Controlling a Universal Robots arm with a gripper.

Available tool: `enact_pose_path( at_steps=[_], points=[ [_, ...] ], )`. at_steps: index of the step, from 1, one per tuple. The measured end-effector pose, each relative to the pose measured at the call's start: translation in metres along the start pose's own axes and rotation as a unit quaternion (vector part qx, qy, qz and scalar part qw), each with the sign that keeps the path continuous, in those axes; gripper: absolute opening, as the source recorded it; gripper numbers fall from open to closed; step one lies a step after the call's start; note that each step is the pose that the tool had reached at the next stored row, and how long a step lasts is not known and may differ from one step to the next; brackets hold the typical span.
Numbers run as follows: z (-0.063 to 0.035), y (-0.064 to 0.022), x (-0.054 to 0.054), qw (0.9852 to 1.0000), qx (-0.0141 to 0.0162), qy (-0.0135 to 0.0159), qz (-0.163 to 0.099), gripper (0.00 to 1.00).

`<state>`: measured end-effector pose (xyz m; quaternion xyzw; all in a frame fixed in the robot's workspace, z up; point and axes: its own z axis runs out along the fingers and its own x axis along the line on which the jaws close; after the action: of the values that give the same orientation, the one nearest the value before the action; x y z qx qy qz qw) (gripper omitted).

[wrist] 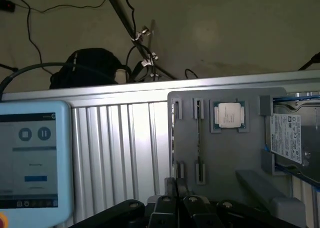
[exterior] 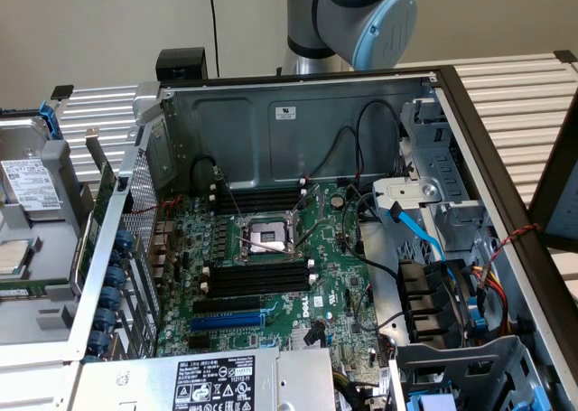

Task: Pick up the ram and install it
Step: 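Pick up the ram and move it above insertion slot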

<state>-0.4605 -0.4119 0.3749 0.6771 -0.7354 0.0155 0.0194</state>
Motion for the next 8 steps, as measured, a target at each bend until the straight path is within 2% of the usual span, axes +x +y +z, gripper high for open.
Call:
enact_pose_path(
  at_steps=[8],
  points=[
    [-0.0010,0.0000,0.0001,1.0000,-0.0001,-0.0001,0.000,0.12]
  ],
)
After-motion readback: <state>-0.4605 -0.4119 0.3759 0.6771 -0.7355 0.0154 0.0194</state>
